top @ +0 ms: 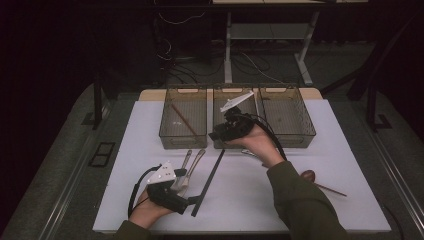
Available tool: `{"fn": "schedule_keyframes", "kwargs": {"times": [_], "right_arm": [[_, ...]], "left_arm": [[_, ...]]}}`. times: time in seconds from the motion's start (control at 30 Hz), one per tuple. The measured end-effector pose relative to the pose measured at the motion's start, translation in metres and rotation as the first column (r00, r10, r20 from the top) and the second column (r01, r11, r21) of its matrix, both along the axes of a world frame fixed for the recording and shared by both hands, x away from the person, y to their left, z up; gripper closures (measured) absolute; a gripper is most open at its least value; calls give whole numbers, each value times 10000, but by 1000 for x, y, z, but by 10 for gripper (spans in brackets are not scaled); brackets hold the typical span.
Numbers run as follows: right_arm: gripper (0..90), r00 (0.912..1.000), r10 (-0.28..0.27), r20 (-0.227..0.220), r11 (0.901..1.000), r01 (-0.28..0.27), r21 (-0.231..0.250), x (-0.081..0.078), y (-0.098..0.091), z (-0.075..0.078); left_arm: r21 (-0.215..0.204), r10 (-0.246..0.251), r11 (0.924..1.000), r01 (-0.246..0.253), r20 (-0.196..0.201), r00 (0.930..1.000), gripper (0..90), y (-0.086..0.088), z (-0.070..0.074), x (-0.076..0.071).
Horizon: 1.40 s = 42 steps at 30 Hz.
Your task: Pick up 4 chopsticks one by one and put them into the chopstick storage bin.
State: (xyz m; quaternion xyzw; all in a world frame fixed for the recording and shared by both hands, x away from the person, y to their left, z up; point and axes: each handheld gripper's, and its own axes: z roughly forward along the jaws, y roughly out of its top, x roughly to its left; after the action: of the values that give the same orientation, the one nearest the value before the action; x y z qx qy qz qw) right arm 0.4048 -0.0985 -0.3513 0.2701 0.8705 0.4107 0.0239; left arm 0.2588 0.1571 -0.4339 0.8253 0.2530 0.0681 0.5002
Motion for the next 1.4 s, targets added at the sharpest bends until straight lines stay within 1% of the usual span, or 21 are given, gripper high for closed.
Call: {"fn": "schedule_keyframes", "kwargs": {"times": [0.13, 0.2, 0.37, 0.73, 0.8, 0.93, 1.07, 1.13, 1.2, 1.37, 1.4], "right_arm": [[516, 9998, 59, 199, 10000, -60, 50, -9, -15, -2], [506, 9998, 54, 176, 9999, -55, 101, -14, -23, -3], [467, 9994, 41, 349, 9995, -51, 304, -27, -44, -8], [443, 9980, -105, 627, 9983, 68, 585, -52, -92, -17], [443, 9979, -133, 638, 9986, 100, 519, -55, -99, -18], [443, 9972, -209, 712, 9983, 170, 561, -62, -112, -18], [440, 9968, -181, 780, 9983, 137, 563, -70, -124, -19], [435, 9965, -241, 804, 9986, 202, 493, -74, -131, -20], [435, 9967, -247, 780, 9982, 203, 562, -77, -139, -22], [419, 9968, -428, 680, 9978, 392, 535, -84, -158, -23], [419, 9965, -427, 725, 9979, 391, 512, -85, -161, -23]], "left_arm": [[8, 41, 10000, -41, 13, 10000, 0, 0, 0, 0], [30, 49, 10000, -49, 53, 10000, 0, 0, 0, 0], [66, 103, 9999, -104, 58, 9999, 0, -1, -2, 0], [97, 104, 9999, -104, 4, 9999, 0, -1, -2, 0], [104, 95, 9999, -95, 0, 10000, 0, -1, -2, 0], [91, 77, 9999, -77, 59, 10000, 0, -1, -1, -1], [109, 92, 9999, -93, 36, 10000, 0, 1, -1, -1], [104, 89, 9999, -90, 78, 9999, 0, 1, -1, -1], [141, 66, 9999, -67, 118, 9999, 0, 1, 0, -1], [124, 80, 9999, -81, 80, 9999, 0, 1, 0, -2], [126, 81, 9999, -82, 78, 9999, 0, 1, 0, -2]]}}
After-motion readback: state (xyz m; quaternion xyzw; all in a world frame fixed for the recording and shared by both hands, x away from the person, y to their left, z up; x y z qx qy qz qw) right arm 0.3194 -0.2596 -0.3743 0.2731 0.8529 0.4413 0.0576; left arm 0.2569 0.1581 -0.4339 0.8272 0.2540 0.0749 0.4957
